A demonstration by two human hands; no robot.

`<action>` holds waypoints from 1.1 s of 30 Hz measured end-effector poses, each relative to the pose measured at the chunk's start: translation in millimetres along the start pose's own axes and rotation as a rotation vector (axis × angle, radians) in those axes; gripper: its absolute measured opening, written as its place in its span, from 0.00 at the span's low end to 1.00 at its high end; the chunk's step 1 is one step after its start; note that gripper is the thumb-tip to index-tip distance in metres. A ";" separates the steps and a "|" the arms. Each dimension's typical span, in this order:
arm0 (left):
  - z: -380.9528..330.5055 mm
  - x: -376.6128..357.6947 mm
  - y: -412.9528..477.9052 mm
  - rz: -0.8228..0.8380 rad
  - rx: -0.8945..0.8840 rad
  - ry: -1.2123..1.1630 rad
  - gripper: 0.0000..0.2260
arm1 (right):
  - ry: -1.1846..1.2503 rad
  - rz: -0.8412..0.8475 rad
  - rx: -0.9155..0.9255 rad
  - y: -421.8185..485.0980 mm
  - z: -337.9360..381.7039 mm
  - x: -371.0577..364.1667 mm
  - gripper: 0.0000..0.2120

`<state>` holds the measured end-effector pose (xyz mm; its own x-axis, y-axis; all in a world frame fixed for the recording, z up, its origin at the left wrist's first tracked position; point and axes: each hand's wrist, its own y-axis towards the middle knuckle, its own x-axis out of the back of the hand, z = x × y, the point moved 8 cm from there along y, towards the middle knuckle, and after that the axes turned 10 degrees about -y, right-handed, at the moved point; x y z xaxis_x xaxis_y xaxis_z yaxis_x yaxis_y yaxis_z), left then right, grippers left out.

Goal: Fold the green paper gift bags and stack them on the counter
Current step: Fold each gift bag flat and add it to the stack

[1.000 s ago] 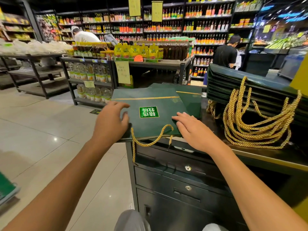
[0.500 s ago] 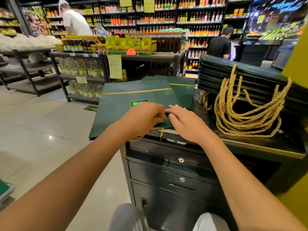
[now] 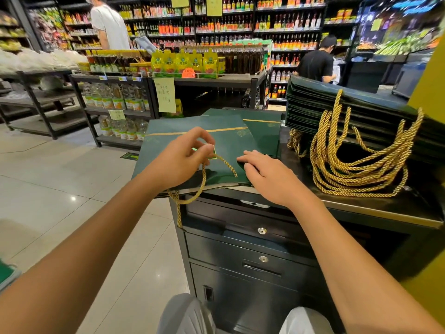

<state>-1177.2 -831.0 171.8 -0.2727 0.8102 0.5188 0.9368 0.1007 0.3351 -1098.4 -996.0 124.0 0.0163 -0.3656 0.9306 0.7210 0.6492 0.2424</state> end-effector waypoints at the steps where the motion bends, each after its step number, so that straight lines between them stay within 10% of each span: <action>1: 0.1 9.4 -3.7 -0.013 -0.002 0.014 0.07 | 0.003 0.001 0.000 0.3 -0.6 -0.2 0.20; 21: 28.3 40.2 -52.4 0.053 -0.041 0.446 0.05 | 0.030 -0.024 -0.006 1.2 0.5 1.6 0.19; 33: 52.9 80.7 -61.1 -0.444 0.147 -0.497 0.08 | 0.029 -0.025 -0.009 0.2 1.4 3.1 0.19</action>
<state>-1244.8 -741.3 151.5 -0.5374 0.8397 -0.0780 0.7893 0.5334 0.3042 -1099.2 -996.1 127.3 0.0178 -0.4007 0.9161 0.7273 0.6339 0.2631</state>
